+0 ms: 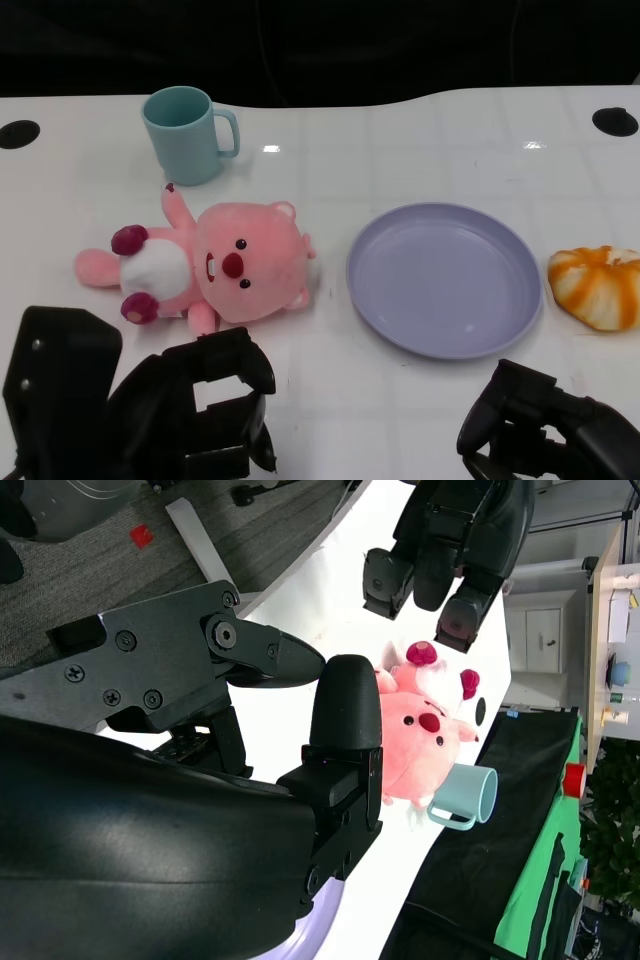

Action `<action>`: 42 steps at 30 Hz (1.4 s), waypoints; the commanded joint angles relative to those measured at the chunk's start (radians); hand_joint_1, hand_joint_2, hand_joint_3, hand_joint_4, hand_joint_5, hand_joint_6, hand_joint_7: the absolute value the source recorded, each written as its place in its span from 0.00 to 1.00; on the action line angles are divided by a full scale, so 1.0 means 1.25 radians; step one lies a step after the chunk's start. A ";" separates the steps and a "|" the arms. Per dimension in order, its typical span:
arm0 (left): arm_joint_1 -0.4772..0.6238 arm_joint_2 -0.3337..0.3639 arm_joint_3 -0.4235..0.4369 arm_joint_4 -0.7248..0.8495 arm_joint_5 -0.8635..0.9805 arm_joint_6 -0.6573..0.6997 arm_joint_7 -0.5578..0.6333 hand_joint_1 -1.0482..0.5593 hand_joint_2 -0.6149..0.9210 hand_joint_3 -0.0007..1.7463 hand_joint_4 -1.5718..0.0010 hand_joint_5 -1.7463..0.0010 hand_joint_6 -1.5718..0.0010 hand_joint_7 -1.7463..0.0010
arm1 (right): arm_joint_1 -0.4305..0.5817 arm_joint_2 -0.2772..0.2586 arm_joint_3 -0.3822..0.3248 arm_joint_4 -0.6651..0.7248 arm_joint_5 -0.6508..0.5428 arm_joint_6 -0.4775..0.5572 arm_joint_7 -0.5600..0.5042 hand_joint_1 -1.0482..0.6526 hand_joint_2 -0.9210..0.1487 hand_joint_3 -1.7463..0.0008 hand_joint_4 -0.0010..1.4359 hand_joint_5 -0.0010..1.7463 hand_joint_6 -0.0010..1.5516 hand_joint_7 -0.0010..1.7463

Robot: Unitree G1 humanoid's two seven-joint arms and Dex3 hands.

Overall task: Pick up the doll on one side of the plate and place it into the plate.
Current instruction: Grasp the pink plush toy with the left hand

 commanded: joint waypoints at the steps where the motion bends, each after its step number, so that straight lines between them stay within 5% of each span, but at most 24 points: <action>1: 0.003 0.004 0.017 0.002 -0.007 -0.031 -0.015 0.60 0.73 0.76 0.55 0.04 0.52 0.21 | -0.001 0.001 0.004 0.000 0.002 -0.003 -0.005 0.48 0.06 0.64 0.44 1.00 0.29 0.93; 10: -0.016 0.005 0.042 0.001 -0.003 -0.068 -0.005 0.56 0.69 0.71 0.58 0.16 0.56 0.37 | -0.007 0.002 0.010 -0.004 -0.004 -0.001 -0.006 0.48 0.06 0.63 0.45 1.00 0.29 0.94; 19: -0.026 0.046 0.031 0.008 0.092 -0.190 -0.028 0.47 0.87 0.34 0.70 0.41 0.62 0.76 | -0.020 0.003 0.024 0.002 -0.012 0.002 -0.014 0.49 0.07 0.63 0.45 1.00 0.29 0.94; 21: -0.032 0.066 0.021 0.009 0.123 -0.215 -0.034 0.47 0.96 0.16 0.77 0.44 0.63 0.85 | -0.021 0.004 0.026 0.004 -0.008 0.001 -0.014 0.49 0.07 0.63 0.45 1.00 0.29 0.94; 24: -0.037 0.103 0.002 0.011 0.197 -0.269 -0.037 0.43 1.00 0.07 0.81 0.51 0.65 0.92 | -0.021 0.002 0.030 0.003 -0.018 -0.005 -0.018 0.50 0.07 0.62 0.45 1.00 0.29 0.94; 37: -0.135 0.258 -0.056 0.075 0.494 -0.376 -0.063 0.33 1.00 0.01 0.98 0.58 0.82 1.00 | -0.014 0.000 0.025 -0.002 -0.015 -0.006 -0.014 0.50 0.09 0.61 0.45 1.00 0.29 0.94; 42: -0.195 0.318 -0.107 0.109 0.650 -0.366 -0.075 0.28 1.00 0.00 1.00 0.74 0.88 1.00 | -0.011 0.001 0.026 -0.009 -0.015 0.005 -0.016 0.50 0.09 0.60 0.45 1.00 0.29 0.94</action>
